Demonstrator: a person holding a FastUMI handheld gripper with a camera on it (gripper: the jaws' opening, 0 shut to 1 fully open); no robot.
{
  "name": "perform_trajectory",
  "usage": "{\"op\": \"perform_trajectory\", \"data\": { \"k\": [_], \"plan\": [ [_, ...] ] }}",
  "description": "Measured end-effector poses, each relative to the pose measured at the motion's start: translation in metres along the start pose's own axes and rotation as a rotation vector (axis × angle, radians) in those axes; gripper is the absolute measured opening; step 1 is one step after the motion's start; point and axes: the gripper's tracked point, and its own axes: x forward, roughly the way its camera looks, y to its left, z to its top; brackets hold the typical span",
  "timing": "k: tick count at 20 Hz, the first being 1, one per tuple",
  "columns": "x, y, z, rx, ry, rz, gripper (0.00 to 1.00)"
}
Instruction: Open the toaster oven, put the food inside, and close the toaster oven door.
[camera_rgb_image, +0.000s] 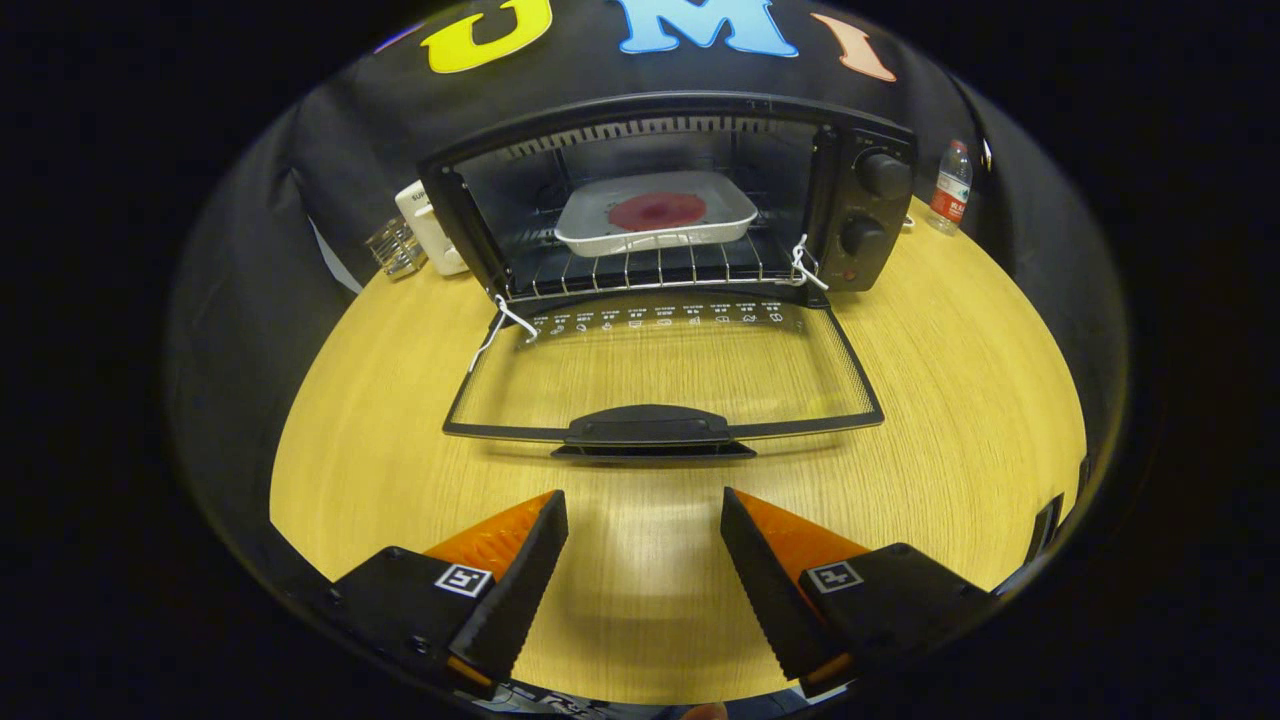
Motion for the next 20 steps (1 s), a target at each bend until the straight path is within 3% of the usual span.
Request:
{"op": "perform_trajectory", "data": {
  "k": [9,20],
  "plan": [
    [0.027,-0.007,0.007,-0.017,0.029,-0.064,0.98],
    [0.020,-0.005,0.010,-0.030,-0.002,-0.103,0.98]
  ]
}}
